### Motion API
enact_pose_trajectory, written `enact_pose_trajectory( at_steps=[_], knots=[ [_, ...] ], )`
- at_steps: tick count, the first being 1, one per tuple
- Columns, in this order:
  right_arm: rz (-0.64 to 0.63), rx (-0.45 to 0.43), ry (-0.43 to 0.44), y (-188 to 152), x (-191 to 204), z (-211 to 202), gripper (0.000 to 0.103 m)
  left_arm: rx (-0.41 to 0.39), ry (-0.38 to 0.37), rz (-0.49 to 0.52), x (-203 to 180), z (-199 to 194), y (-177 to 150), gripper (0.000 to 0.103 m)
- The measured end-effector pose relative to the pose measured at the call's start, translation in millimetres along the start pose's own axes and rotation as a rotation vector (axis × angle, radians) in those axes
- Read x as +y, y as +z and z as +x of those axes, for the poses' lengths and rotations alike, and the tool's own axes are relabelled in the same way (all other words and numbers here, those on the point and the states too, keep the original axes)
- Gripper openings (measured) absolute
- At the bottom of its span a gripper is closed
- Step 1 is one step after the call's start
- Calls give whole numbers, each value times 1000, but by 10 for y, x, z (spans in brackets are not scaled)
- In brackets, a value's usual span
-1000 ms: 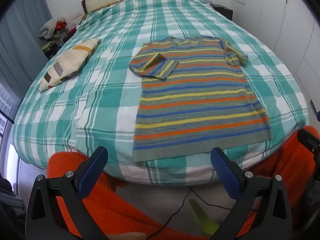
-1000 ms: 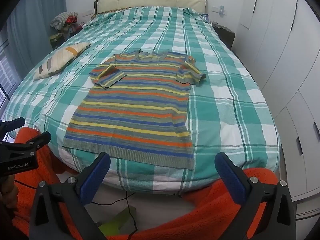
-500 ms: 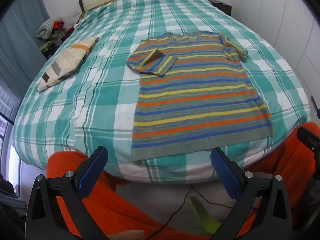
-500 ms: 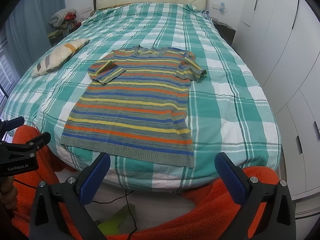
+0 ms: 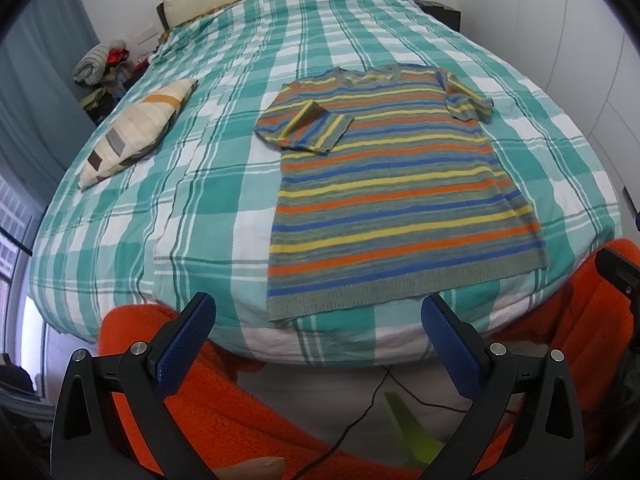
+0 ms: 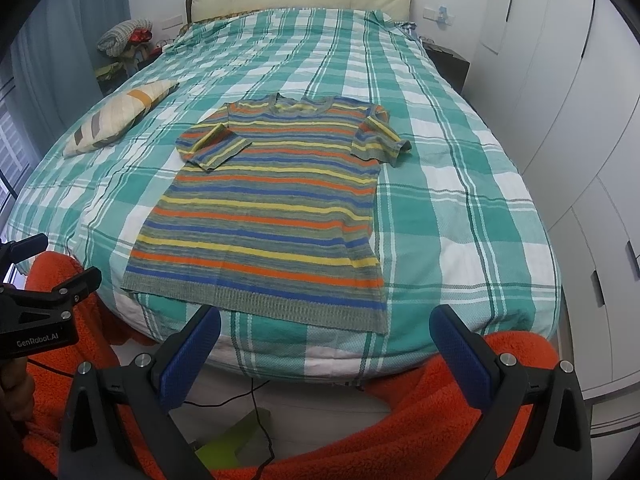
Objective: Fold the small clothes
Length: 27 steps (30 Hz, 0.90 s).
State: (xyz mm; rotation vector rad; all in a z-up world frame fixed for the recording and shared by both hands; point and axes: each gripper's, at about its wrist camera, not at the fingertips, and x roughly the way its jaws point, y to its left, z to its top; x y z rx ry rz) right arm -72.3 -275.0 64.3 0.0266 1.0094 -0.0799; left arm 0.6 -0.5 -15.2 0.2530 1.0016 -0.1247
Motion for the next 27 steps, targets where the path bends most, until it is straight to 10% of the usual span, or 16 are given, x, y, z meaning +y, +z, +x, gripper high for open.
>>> enact_pose_trajectory(
  at_steps=[27],
  knots=[
    [7, 27, -88, 3, -30, 28, 103, 41, -58, 12, -37, 122, -33, 103]
  ],
)
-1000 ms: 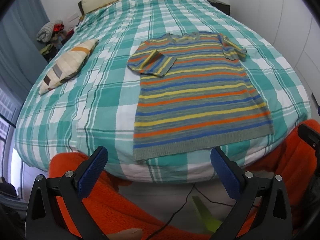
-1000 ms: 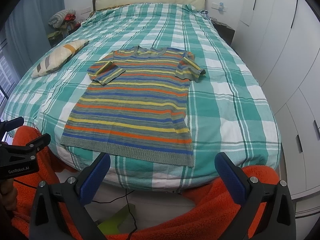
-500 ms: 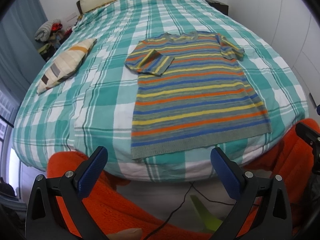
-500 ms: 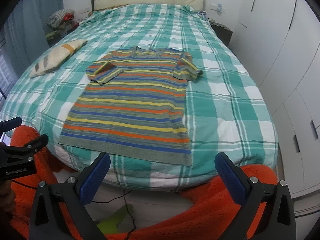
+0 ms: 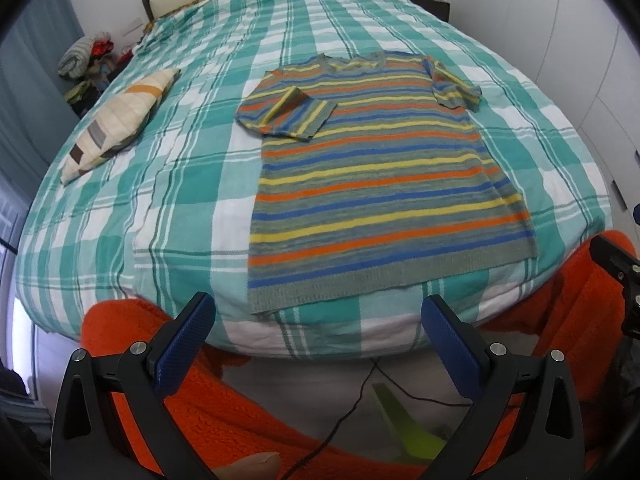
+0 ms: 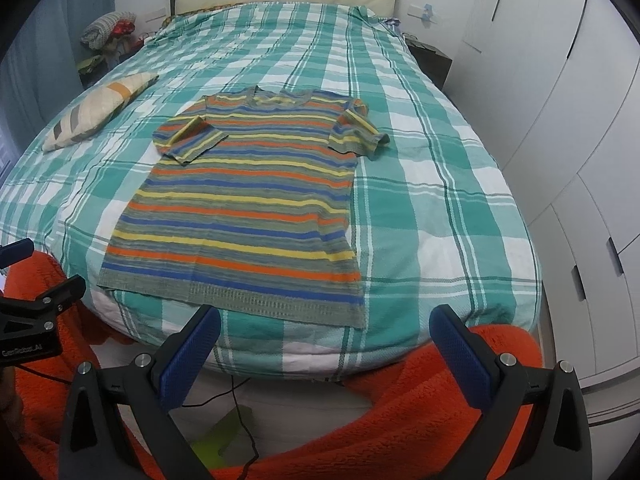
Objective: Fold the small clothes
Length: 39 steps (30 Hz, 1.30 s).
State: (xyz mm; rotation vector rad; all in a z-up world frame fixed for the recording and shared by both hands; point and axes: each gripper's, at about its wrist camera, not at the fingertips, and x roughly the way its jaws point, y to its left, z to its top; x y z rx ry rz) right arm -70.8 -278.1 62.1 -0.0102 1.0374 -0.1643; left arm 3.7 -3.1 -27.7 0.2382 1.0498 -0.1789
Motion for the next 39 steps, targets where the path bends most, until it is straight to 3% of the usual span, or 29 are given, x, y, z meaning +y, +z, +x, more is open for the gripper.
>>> enact_pose_trajectory(
  at_steps=[24, 28, 31, 33, 37, 39],
  knots=[
    [5, 15, -8, -3, -17, 53, 103, 24, -30, -24, 85, 79, 2, 103],
    [-1, -11, 28, 2, -152, 116, 103, 5, -44, -63, 425, 287, 56, 103],
    [45, -43, 116, -12, -530, 384, 103, 104, -130, -202, 912, 791, 19, 102],
    [95, 37, 193, -75, -834, 847, 103, 163, -155, -262, 1105, 1143, -48, 102],
    [212, 279, 366, -161, -1039, 1606, 102, 219, -163, -228, 1053, 1607, -90, 98],
    [218, 341, 419, -164, -998, 1866, 95, 248, -173, -198, 942, 1731, -81, 83]
  ],
)
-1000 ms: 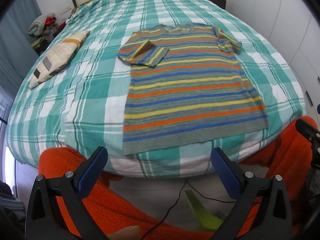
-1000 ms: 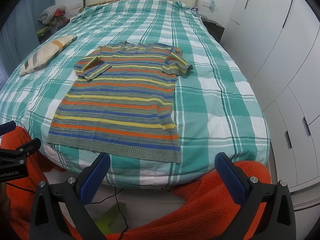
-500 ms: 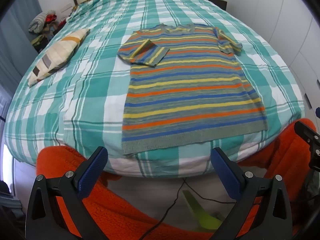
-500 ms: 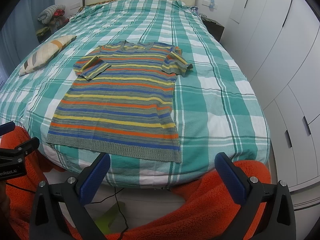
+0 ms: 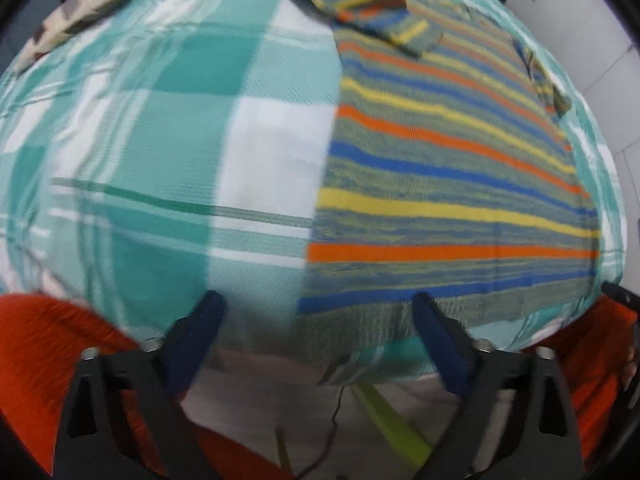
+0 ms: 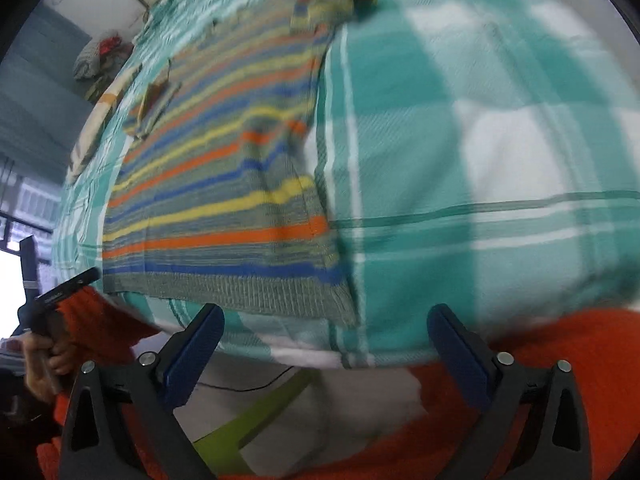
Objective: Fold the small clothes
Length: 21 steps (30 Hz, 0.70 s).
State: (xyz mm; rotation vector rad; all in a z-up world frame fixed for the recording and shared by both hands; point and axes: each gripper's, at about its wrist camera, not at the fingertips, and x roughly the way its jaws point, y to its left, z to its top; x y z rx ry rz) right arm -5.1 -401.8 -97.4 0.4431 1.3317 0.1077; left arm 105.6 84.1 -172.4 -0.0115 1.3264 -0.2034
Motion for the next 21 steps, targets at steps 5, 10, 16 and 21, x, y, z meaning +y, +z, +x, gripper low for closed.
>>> enact_pose_trajectory(
  at_steps=[5, 10, 16, 21],
  knots=[
    [-11, 81, -15, 185, 7, 410, 78, 10, 53, 60, -179, 198, 0, 79],
    [-21, 116, 80, 140, 83, 352, 6, -1, 49, 45, -159, 89, -77, 31],
    [-85, 99, 35, 100, 227, 94, 5, 2, -30, 63, -172, -264, -216, 2],
    [-113, 81, 18, 23, 326, -241, 5, -17, -24, 115, -185, -521, -377, 2]
  ],
)
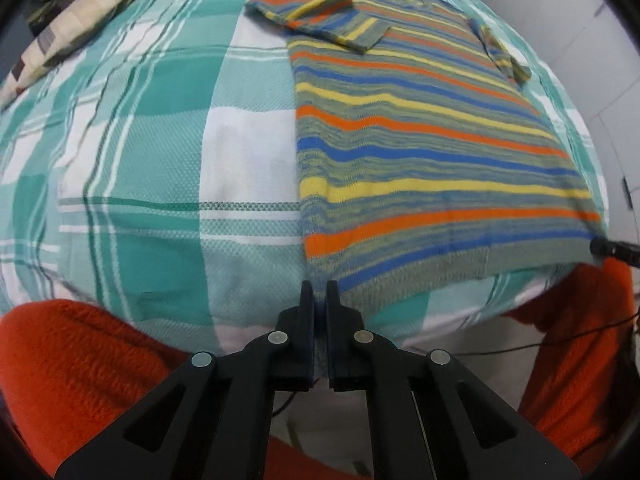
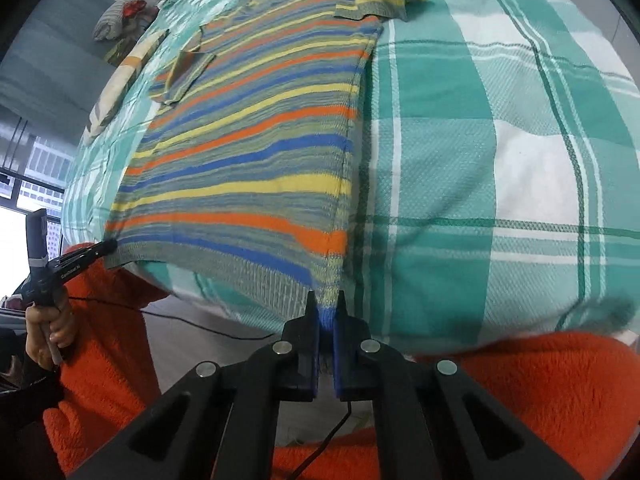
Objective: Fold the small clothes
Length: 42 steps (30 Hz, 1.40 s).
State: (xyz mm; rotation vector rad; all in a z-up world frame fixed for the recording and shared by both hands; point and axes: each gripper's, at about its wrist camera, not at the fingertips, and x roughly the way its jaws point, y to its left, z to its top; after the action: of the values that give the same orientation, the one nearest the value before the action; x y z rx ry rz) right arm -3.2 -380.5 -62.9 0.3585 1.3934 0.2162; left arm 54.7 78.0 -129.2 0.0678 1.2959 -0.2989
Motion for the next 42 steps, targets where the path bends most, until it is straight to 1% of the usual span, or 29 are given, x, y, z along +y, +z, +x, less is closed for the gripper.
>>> enact_pose_trajectory(
  at_steps=[2, 3, 5, 6, 9, 13, 16, 18, 19, 23, 26, 28, 29, 30, 31, 32, 34, 35, 36, 38, 39, 40, 41, 42],
  knots=[
    [-18, 18, -24, -8, 61, 57, 5, 16, 44, 16, 19, 78, 5, 2],
    [-23, 26, -40, -11, 37, 97, 5, 41, 72, 15, 53, 175, 32, 2],
    [-13, 50, -73, 1, -12, 248, 5, 95, 87, -13, 126, 388, 82, 2],
    [0, 64, -83, -2, -51, 328, 5, 106, 96, -14, 116, 426, 70, 2],
    [8, 83, -109, -6, -100, 418, 5, 91, 130, 22, 31, 329, 14, 2],
    [-4, 76, -122, -10, -18, 316, 5, 77, 130, 21, 48, 145, -98, 1],
    [-4, 86, -149, -15, -43, 347, 5, 116, 162, 11, 66, 301, -138, 1],
    [17, 114, -176, 8, -121, 521, 5, 159, 181, 0, 65, 478, -147, 1],
    [33, 125, -184, 19, -164, 618, 5, 166, 194, 2, 52, 521, -154, 1],
    [44, 123, -205, 52, -156, 715, 5, 163, 241, 24, -36, 562, -215, 1],
    [51, 120, -206, 63, -145, 741, 5, 159, 273, 40, -117, 566, -282, 5],
    [57, 115, -212, 70, -148, 749, 7, 154, 290, 41, -319, 653, -184, 14],
    [59, 117, -210, 67, -154, 742, 18, 153, 308, 38, -350, 623, -214, 37],
    [66, 124, -209, 62, -175, 724, 36, 155, 324, 33, -405, 568, -164, 68],
    [77, 130, -216, 53, -205, 683, 46, 148, 344, 23, -396, 493, -185, 80],
    [84, 129, -222, 41, -230, 629, 56, 122, 359, 10, -383, 393, -226, 85],
    [87, 96, -225, 9, -294, 370, 56, 68, 370, -23, -347, 138, -311, 84],
    [81, 77, -233, 9, -317, 255, 56, 23, 384, -50, -319, -28, -343, 84],
    [63, 43, -261, 29, -351, 87, 56, -22, 398, -69, -314, -132, -371, 84],
    [-20, -75, -403, 169, -376, -307, 56, -131, 423, -103, -344, -384, -358, 85],
    [-62, -127, -459, 238, -363, -435, 56, -179, 425, -115, -401, -472, -294, 88],
    [-123, -196, -515, 375, -324, -578, 56, -219, 419, -123, -447, -524, -226, 89],
    [-166, -242, -525, 492, -276, -654, 56, -259, 401, -131, -495, -557, -120, 91],
    [-229, -298, -499, 672, -193, -703, 56, -287, 380, -140, -470, -558, 9, 91]
  ],
)
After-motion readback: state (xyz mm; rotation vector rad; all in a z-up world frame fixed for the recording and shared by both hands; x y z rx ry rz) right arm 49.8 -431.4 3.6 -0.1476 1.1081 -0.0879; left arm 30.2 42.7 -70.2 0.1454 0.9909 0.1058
